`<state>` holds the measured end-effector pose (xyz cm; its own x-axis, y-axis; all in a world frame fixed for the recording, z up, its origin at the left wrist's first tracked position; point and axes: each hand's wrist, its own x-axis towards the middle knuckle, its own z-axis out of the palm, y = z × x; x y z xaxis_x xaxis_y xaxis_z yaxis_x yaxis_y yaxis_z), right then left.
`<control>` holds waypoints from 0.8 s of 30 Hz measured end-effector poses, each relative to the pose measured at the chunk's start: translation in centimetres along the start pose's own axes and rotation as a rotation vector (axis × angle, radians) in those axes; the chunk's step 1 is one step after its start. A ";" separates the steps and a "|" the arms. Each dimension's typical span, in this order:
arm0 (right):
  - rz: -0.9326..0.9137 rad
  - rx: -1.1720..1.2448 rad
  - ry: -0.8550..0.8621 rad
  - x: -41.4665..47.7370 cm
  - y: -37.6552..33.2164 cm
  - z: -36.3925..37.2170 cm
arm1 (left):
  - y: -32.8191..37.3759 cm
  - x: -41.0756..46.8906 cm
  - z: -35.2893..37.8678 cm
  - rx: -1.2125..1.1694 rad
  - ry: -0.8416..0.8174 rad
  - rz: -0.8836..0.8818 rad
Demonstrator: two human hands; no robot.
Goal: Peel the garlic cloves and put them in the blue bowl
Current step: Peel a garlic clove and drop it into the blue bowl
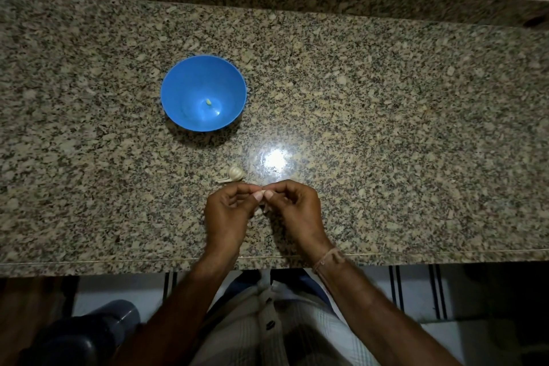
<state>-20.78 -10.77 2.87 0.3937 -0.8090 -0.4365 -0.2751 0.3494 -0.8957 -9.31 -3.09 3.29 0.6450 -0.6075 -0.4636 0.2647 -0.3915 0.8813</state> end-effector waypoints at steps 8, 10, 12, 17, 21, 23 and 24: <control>-0.102 -0.136 0.052 -0.1 0.5 0.2 | -0.7 0.1 -0.5 0.001 -0.043 -0.058; -0.080 -0.106 0.054 -0.1 0.6 0.1 | -0.6 0.2 -0.6 0.030 -0.051 -0.049; -0.054 -0.071 0.049 -0.1 0.8 0.1 | -0.5 0.2 -0.7 0.082 -0.072 -0.019; 0.046 0.099 0.002 -0.2 0.4 0.0 | -0.1 0.0 -0.9 0.212 -0.105 0.054; 0.117 0.206 -0.018 -0.2 0.4 0.3 | -0.1 0.0 -0.5 0.348 -0.081 0.103; 0.124 0.200 -0.007 -0.1 0.5 0.2 | -0.2 0.2 -0.5 0.369 -0.048 0.113; 0.120 0.177 -0.005 0.0 0.6 0.2 | -0.3 0.2 -0.5 0.367 -0.042 0.114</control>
<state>-20.80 -10.49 2.36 0.3718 -0.7544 -0.5410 -0.1621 0.5210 -0.8380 -8.86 -2.74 2.98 0.6236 -0.6862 -0.3744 -0.0860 -0.5363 0.8396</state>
